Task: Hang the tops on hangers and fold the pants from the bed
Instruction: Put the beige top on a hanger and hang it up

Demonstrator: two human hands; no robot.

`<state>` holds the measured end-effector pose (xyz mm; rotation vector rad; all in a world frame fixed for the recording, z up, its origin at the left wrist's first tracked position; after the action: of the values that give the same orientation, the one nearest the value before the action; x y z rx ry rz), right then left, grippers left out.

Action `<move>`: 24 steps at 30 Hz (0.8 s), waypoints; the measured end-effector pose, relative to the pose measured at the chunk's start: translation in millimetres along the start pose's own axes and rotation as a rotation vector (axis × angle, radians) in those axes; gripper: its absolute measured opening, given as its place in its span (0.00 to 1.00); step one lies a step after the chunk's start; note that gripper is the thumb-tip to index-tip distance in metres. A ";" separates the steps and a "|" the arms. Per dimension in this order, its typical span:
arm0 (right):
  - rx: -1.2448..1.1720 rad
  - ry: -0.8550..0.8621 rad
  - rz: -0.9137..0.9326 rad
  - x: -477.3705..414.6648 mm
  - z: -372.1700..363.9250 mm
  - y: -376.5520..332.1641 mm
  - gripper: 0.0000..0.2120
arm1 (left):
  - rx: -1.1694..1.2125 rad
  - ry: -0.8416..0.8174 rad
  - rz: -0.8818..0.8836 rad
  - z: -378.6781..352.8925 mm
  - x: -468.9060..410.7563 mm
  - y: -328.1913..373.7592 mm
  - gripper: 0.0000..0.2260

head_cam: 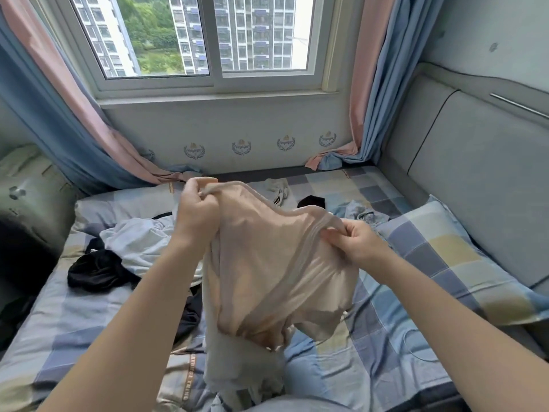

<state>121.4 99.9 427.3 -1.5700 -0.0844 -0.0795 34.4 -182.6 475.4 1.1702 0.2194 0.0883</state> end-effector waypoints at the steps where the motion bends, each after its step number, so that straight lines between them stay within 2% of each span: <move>1: 0.016 -0.003 0.016 0.6 -3.6 -7.8 0.11 | -0.031 -0.093 -0.011 -7.8 5.7 1.1 0.14; 6: 0.053 -0.086 0.110 7.3 -30.3 -49.7 0.15 | -0.107 -0.766 -0.242 -61.4 69.3 15.6 0.24; 8: 0.095 -0.104 0.147 7.1 -37.3 -61.8 0.15 | -0.063 -0.879 -0.231 -77.7 91.2 15.4 0.20; 10: 0.156 -0.097 0.177 4.5 -37.7 -68.1 0.18 | -0.016 -0.894 -0.203 -86.7 103.3 13.7 0.09; 11: 0.183 -0.078 0.186 3.4 -35.8 -70.2 0.19 | -0.022 -0.867 -0.203 -87.7 105.3 13.3 0.06; 13: 0.216 -0.023 0.195 2.1 -29.8 -70.4 0.20 | -0.082 -0.789 -0.221 -82.8 102.6 11.1 0.14; 15: 0.226 0.051 0.188 1.4 -22.0 -64.5 0.16 | -0.102 -0.724 -0.218 -76.1 96.7 8.1 0.19; 18: 0.231 0.156 0.169 1.0 -13.1 -48.9 0.07 | -0.125 -0.654 -0.165 -68.7 90.2 3.7 0.16; 21: 0.320 0.228 0.185 7.2 -10.3 -35.4 0.06 | -0.035 -0.570 -0.033 -63.0 86.5 -2.2 0.17; 24: 0.271 0.172 0.225 21.2 -21.7 -18.4 0.05 | 0.138 -0.516 0.111 -55.2 87.2 -1.5 0.18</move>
<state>140.7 78.3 447.9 -1.2877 0.2090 -0.0251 107.3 -117.4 442.6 1.3015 -0.2993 -0.1341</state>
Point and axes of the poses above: each hand's wrist, its own x-axis away from the middle knuckle, its own z-axis out of the back of the hand, y = z × x, the point moved 6 cm from there along -x, towards the middle knuckle, and after that the axes turned 11 degrees about -x, right-handed, at the moved point
